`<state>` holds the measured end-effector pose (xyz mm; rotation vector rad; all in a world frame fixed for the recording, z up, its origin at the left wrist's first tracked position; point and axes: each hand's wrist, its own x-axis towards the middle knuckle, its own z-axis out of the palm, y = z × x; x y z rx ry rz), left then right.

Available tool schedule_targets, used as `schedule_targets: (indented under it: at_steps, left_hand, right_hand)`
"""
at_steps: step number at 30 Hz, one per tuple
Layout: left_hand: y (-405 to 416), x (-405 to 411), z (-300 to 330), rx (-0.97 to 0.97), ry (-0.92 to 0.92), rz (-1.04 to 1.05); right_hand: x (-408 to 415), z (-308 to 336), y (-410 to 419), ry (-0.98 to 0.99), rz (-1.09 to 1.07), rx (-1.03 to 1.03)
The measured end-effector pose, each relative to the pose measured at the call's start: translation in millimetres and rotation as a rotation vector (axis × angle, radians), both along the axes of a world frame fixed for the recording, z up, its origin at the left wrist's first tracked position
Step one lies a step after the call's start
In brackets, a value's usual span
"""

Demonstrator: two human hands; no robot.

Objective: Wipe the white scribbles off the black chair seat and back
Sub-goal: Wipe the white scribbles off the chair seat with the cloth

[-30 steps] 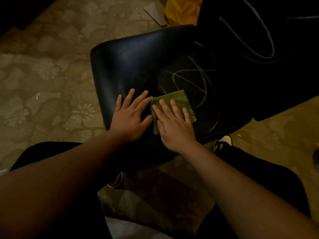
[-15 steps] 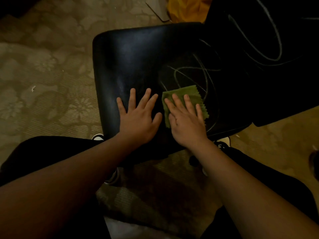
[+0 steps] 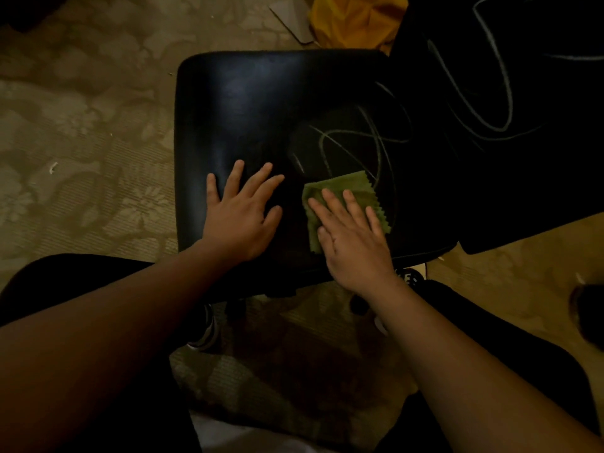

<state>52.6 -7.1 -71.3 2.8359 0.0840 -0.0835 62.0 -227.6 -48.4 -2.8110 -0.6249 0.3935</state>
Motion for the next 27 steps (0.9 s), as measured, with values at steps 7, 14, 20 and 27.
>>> schedule_targets:
  at_steps: [7, 14, 20, 27]
  left_hand:
    - [-9.7, 4.3, 8.1, -0.049, 0.040, 0.054]
    - [-33.9, 10.3, 10.8, -0.024, 0.028, 0.100]
    - [-32.5, 16.1, 8.1, 0.009, -0.020, 0.078]
    - [-21.6, 26.8, 10.5, 0.034, -0.053, 0.046]
  right_hand:
    - [1.3, -4.6, -12.0, -0.012, -0.163, -0.041]
    - [-10.9, -3.9, 14.4, -0.016, -0.044, -0.043]
    - [6.2, -3.5, -1.6, -0.033, -0.051, -0.021]
    - [36.7, -4.9, -7.7, -0.036, -0.272, -0.021]
